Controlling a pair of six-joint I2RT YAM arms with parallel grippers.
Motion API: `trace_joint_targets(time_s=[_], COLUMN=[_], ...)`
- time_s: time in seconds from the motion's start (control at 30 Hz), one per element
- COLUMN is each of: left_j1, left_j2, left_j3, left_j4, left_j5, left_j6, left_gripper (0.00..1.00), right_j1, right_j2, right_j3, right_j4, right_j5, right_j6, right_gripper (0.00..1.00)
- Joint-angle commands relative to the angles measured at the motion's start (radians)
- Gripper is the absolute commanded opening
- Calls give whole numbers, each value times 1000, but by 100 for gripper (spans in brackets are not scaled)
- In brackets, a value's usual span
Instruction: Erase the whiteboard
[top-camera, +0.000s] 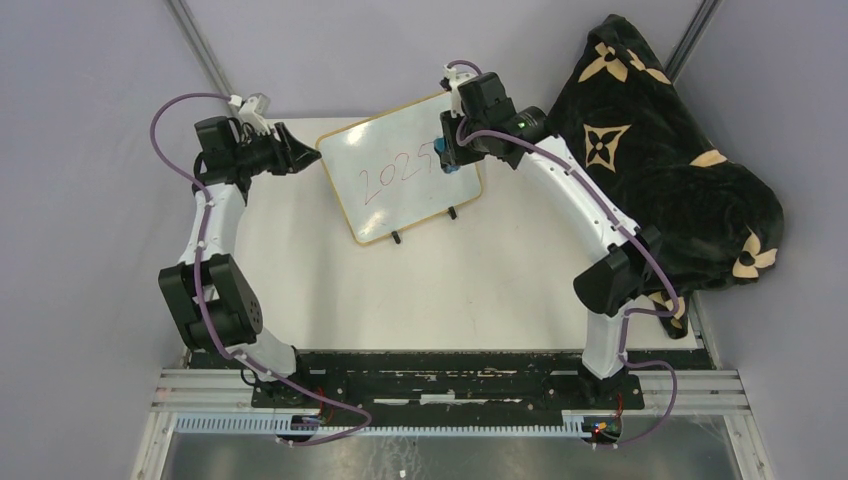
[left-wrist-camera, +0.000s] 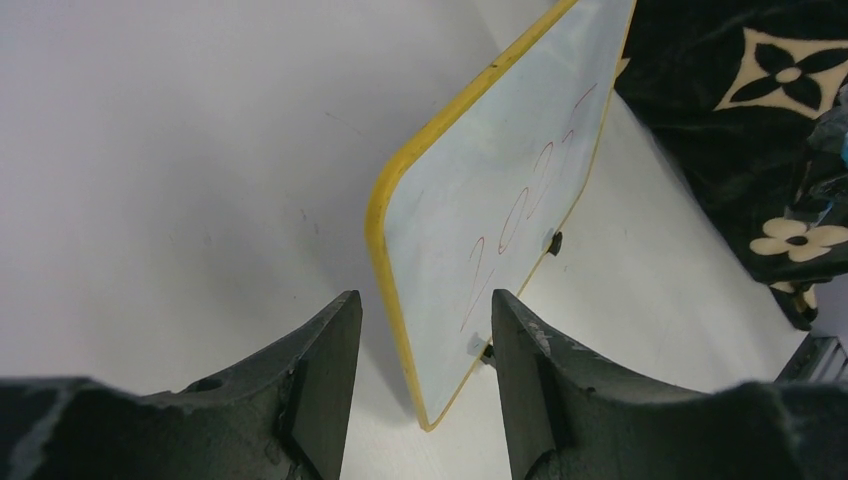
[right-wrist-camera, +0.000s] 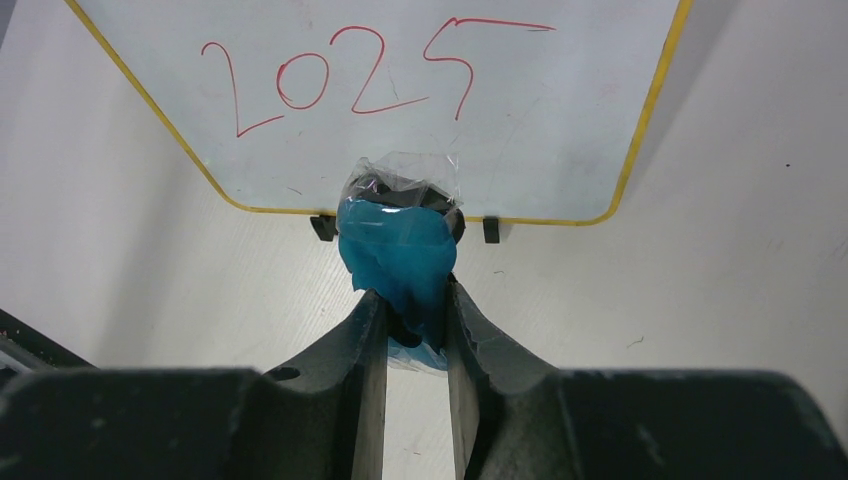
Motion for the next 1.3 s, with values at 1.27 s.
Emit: trace_joint_targets(time_s=[1.27], left_j1=[-61], left_j2=[228], left_j3=[212], left_j4=[91], left_j5=[176], left_j6=[-15], left_gripper=[40], right_j1=[-70], right_j2=[61], right_j3=[35], right_j4=[79], right_j5=[-114], right_j6=[-6], right_gripper=[0])
